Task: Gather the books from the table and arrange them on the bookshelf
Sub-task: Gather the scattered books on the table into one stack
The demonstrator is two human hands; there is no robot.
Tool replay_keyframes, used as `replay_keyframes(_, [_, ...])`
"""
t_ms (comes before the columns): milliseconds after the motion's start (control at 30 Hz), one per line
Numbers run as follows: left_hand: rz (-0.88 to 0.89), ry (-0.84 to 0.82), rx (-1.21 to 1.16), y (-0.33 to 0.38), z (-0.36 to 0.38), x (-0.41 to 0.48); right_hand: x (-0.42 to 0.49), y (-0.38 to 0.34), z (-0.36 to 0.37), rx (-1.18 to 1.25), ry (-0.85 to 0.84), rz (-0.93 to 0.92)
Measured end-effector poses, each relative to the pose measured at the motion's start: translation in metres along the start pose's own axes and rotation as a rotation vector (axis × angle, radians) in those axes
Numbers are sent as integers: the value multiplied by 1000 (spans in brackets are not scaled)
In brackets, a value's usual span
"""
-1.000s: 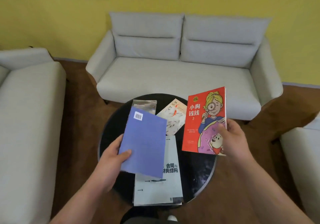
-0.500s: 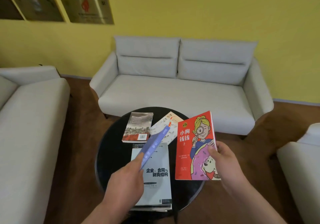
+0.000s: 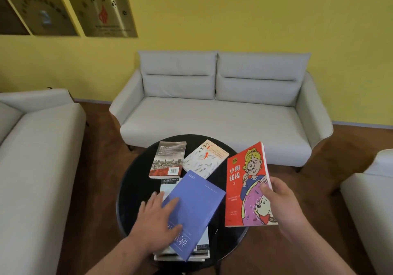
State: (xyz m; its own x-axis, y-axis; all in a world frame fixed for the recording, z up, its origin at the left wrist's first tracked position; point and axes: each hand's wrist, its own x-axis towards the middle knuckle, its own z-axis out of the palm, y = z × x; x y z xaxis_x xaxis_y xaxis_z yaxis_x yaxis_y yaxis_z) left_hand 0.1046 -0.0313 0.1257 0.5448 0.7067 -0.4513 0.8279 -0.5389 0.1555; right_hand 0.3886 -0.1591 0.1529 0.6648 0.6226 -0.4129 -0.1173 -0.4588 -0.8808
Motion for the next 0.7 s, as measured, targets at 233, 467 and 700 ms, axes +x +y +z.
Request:
replay_keyframes(233, [-74, 2, 79, 12, 3, -2, -3, -3, -5, 150, -102, 57])
replay_keyframes(467, [-161, 140, -591, -2, 27, 6, 1, 24, 43, 186, -312, 156])
replay_keyframes(700, [-194, 2, -1334, -3, 18, 4, -1, 45, 92, -11, -407, 205])
